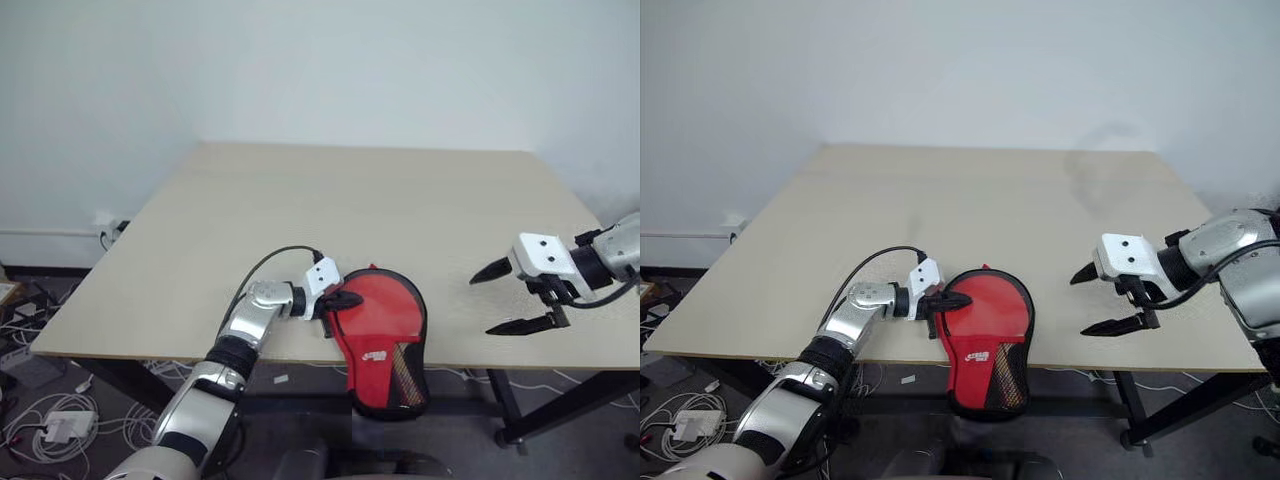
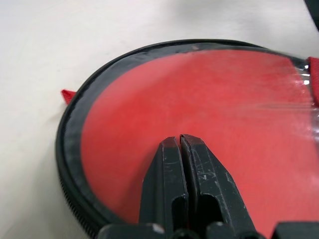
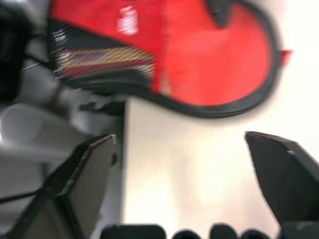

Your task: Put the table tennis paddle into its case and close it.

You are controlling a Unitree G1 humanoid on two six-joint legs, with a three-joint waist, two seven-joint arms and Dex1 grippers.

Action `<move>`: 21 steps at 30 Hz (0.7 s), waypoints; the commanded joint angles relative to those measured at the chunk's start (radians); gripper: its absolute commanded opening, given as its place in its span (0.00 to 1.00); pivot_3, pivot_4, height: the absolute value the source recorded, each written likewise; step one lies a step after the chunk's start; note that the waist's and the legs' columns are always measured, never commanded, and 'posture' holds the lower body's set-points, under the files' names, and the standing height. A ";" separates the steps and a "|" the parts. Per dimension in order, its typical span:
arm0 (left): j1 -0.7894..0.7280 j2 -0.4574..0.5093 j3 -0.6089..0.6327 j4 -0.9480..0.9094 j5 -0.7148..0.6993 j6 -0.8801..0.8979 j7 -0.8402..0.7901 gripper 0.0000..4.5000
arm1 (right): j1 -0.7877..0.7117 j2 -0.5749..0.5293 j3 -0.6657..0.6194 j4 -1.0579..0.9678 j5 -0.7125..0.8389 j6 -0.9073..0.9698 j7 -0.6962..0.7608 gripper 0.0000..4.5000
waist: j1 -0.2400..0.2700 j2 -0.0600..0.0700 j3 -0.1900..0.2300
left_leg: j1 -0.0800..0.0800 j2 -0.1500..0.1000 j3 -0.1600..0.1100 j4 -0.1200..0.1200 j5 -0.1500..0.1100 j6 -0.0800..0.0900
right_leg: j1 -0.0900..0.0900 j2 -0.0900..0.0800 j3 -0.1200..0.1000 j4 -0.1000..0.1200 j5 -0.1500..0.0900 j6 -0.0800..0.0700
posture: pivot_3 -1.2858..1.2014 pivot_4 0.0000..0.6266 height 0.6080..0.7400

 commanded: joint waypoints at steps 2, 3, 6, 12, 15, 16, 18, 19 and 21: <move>0.085 0.074 0.038 -0.067 0.008 0.082 0.030 0.00 | -0.064 0.093 -0.025 0.057 -0.009 0.063 -0.114 0.99 | -0.002 0.001 0.000 | 0.000 0.000 0.000 0.000 0.000 0.000 | -0.001 0.000 0.000 0.000 0.000 0.000 | 0.52 0.00 0.75; 0.095 0.083 0.049 -0.095 0.002 0.091 0.034 0.00 | -0.067 0.110 -0.027 0.064 -0.008 0.074 -0.132 0.99 | -0.002 0.000 0.000 | 0.000 0.000 0.000 0.000 0.000 0.000 | -0.001 0.000 0.000 0.000 0.000 0.000 | 0.52 0.00 0.75; 0.147 0.127 0.104 -0.238 -0.038 0.140 0.049 0.00 | -0.055 0.175 -0.034 0.083 -0.023 0.112 -0.231 0.99 | -0.003 -0.001 0.003 | 0.000 0.000 0.001 0.000 -0.001 -0.001 | -0.001 0.000 0.000 0.000 0.000 0.000 | 0.52 0.00 0.75; 0.243 0.210 0.189 -0.461 -0.101 0.246 0.074 0.28 | -0.045 0.328 -0.047 0.156 -0.057 0.237 -0.468 1.00 | -0.001 -0.001 0.012 | -0.003 0.000 0.001 0.000 0.000 -0.002 | -0.004 0.000 0.000 0.001 0.001 -0.001 | 0.52 0.00 0.75; 0.285 0.226 0.242 -0.570 -0.171 0.322 0.085 0.52 | -0.021 0.415 -0.057 0.198 -0.053 0.290 -0.563 1.00 | 0.001 0.000 0.015 | -0.004 -0.001 0.001 0.000 0.003 -0.007 | -0.005 0.000 0.000 0.001 0.001 -0.001 | 0.52 0.00 0.75; 0.294 0.218 0.262 -0.602 -0.183 0.322 0.109 0.58 | -0.009 0.440 -0.055 0.199 -0.050 0.294 -0.581 1.00 | 0.001 0.002 0.016 | -0.004 -0.001 0.002 0.000 0.003 -0.008 | -0.005 0.000 0.000 0.001 0.001 -0.001 | 0.52 0.00 0.75; 0.310 0.208 0.295 -0.664 -0.225 0.363 0.132 0.73 | 0.006 0.487 -0.050 0.200 -0.048 0.316 -0.617 1.00 | 0.002 0.004 0.019 | -0.005 -0.001 0.002 0.000 0.003 -0.008 | -0.005 0.000 0.000 0.001 0.001 -0.001 | 0.52 0.00 0.75; 0.322 0.209 0.304 -0.694 -0.251 0.387 0.128 0.81 | 0.012 0.509 -0.050 0.203 -0.048 0.325 -0.635 1.00 | 0.002 0.005 0.021 | -0.005 -0.002 0.002 0.000 0.003 -0.008 | -0.006 0.000 0.000 0.001 0.001 -0.001 | 0.52 0.00 0.75; 0.345 0.212 0.315 -0.742 -0.285 0.429 0.130 0.81 | 0.022 0.549 -0.048 0.222 -0.053 0.327 -0.667 1.00 | -0.002 0.005 0.021 | -0.005 -0.002 0.003 0.000 0.004 -0.009 | -0.006 0.001 0.001 0.001 0.001 0.000 | 0.52 0.00 0.75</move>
